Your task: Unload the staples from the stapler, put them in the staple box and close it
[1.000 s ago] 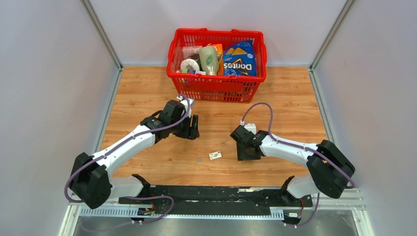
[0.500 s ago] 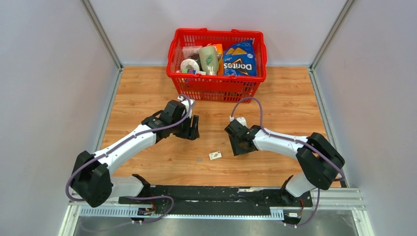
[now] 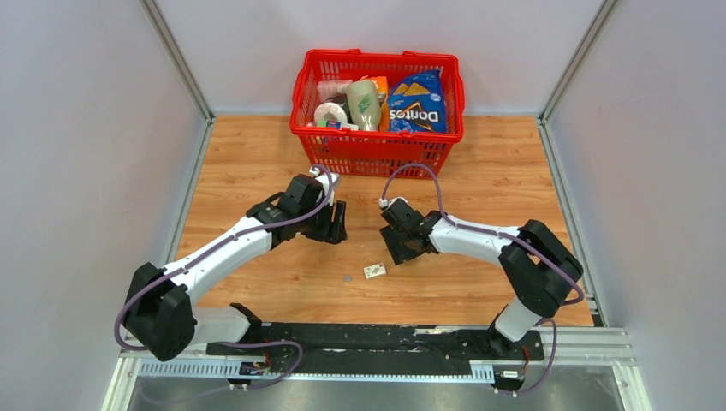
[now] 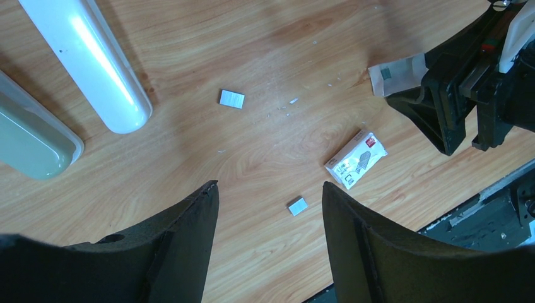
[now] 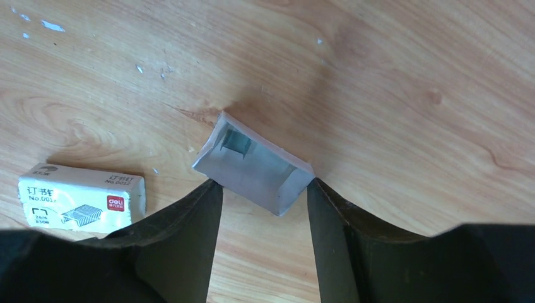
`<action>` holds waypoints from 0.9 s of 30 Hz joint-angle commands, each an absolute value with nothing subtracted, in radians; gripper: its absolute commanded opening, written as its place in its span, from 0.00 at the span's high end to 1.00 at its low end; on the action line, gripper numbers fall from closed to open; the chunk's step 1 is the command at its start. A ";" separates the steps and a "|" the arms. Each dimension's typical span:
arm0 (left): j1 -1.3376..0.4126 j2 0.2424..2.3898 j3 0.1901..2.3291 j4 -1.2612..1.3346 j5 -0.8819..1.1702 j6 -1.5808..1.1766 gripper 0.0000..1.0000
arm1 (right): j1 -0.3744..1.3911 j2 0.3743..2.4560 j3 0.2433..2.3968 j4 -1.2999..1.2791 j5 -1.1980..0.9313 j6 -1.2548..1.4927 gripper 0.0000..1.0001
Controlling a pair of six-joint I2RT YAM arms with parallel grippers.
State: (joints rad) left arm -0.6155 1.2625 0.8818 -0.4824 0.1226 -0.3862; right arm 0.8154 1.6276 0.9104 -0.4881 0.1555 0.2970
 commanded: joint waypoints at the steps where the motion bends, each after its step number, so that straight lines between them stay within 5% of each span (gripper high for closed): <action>1: -0.618 1.230 0.905 -0.477 0.133 -0.370 0.32 | 0.815 1.675 0.942 -0.505 0.175 0.233 0.43; 13: -0.618 1.094 0.910 -0.503 0.167 -0.391 0.32 | 0.882 1.473 1.124 -0.747 0.146 0.252 0.35; 27: -0.618 0.773 1.003 -0.707 -0.070 -0.341 0.32 | 1.012 1.557 1.199 -0.594 -0.052 0.091 0.35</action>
State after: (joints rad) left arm -0.6155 0.8642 0.9581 -0.6491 0.0353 -0.3748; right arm 0.9688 1.5078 1.1595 -0.6697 0.0177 0.1818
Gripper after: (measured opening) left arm 0.684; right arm 0.655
